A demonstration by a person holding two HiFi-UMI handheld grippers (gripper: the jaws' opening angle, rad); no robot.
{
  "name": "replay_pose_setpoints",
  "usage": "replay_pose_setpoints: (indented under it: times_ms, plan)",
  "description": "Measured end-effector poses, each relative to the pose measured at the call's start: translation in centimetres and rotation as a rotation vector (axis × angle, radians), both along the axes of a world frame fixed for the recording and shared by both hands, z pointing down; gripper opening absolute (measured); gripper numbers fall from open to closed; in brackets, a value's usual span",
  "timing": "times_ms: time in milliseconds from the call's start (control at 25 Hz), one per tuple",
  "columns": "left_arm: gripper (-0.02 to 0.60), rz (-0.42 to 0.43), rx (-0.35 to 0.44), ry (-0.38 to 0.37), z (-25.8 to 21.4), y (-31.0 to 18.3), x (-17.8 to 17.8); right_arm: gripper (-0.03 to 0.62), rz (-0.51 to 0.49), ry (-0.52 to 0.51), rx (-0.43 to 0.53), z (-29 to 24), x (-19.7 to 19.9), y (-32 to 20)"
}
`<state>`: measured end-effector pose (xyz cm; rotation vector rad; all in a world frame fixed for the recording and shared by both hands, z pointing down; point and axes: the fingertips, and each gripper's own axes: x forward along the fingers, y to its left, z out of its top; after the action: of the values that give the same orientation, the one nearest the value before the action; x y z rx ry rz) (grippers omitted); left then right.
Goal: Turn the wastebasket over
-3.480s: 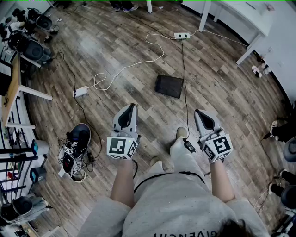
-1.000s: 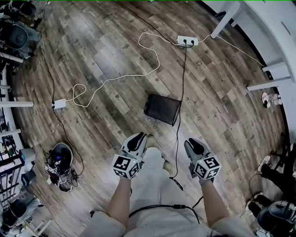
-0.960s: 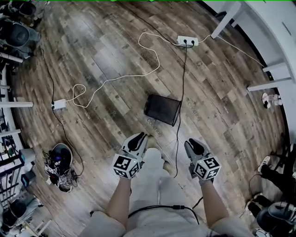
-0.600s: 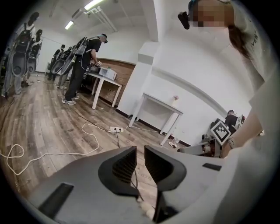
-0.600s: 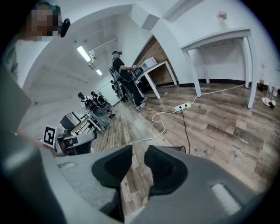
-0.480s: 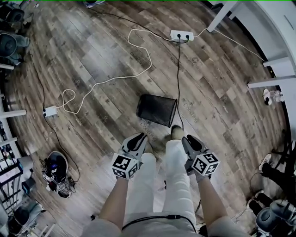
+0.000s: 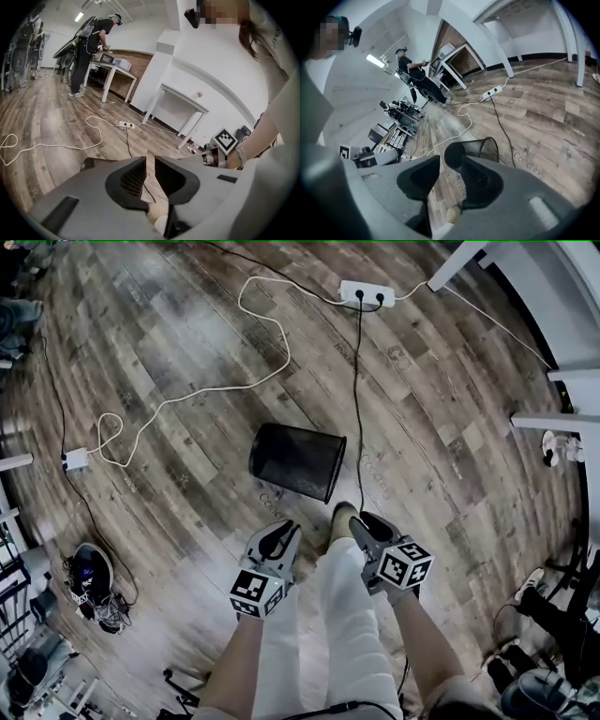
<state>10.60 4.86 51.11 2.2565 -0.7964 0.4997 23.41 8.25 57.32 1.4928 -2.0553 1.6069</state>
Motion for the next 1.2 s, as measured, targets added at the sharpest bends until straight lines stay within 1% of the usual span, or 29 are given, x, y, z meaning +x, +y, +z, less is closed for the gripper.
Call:
replay_pose_setpoints:
  times_ms: [200,320,440,560,720,840,920,1000,1080,1200]
  plan:
    - [0.054,-0.043,-0.019,0.003,4.9,-1.1,2.2,0.147,-0.01,-0.04,-0.03,6.4,0.8,-3.2]
    - [0.054,-0.062,-0.027,0.005,8.2,-1.5,2.5,0.169,-0.007,-0.053,-0.057,11.0,0.6,-5.3]
    - [0.054,-0.095,-0.029,0.007,11.3,-2.3,2.3,0.195,0.028,-0.073,-0.075,15.0,0.9,-7.5]
    - [0.054,-0.114,-0.017,0.013,13.6,-3.3,2.0,0.209,0.059,-0.114,-0.069,17.8,1.0,-9.6]
    - [0.054,-0.126,-0.008,0.017,15.4,-3.8,1.5,0.209,0.082,-0.168,-0.059,19.8,0.7,-11.1]
    - [0.054,-0.137,-0.012,0.017,16.4,-3.9,1.2,0.164,0.074,-0.172,-0.04,20.3,0.3,-11.6]
    - [0.054,-0.14,-0.019,0.018,16.8,-3.7,1.0,0.092,0.083,-0.166,-0.03,20.5,0.3,-11.8]
    - [0.054,-0.143,-0.029,0.02,17.2,-3.5,0.8,0.048,0.108,-0.169,-0.02,20.6,0.5,-12.0]
    - [0.054,-0.147,-0.038,0.02,17.5,-3.4,0.5,0.044,0.121,-0.176,-0.01,20.6,0.8,-12.2]
    - [0.054,-0.149,-0.043,0.015,17.8,-3.4,0.1,0.04,0.109,-0.166,-0.001,20.5,0.9,-12.5]
